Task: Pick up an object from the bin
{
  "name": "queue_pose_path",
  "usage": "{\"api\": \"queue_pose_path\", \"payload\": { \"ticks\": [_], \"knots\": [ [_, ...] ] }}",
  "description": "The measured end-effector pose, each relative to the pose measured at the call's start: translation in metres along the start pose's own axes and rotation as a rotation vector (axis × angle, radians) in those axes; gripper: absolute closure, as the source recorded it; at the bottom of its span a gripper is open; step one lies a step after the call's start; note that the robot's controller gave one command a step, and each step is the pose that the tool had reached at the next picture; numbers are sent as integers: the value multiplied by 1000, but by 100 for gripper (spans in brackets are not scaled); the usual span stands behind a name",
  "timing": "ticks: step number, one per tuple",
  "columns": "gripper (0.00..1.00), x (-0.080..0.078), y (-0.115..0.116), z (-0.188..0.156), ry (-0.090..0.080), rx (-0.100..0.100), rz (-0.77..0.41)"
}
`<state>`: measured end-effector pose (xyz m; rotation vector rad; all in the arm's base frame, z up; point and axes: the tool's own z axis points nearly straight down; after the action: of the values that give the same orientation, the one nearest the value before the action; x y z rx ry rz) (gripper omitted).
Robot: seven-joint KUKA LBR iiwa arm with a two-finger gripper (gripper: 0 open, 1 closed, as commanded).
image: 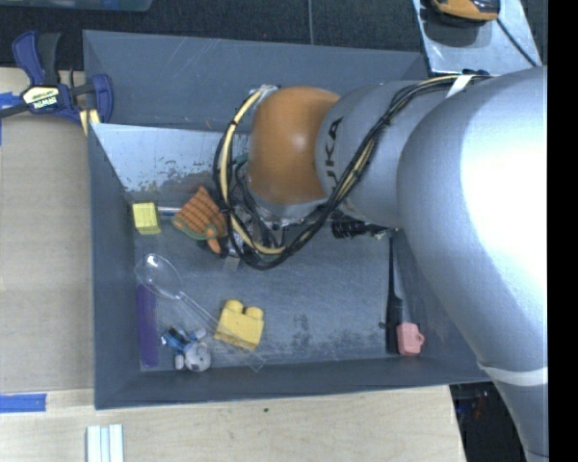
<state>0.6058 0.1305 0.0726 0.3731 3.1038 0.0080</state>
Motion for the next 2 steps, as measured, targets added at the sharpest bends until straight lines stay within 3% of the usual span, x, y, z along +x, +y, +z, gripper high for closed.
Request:
{"api": "queue_pose_path", "payload": {
  "ticks": [2],
  "knots": [
    [100,1,-1,-9,3,1,1]
  ]
}}
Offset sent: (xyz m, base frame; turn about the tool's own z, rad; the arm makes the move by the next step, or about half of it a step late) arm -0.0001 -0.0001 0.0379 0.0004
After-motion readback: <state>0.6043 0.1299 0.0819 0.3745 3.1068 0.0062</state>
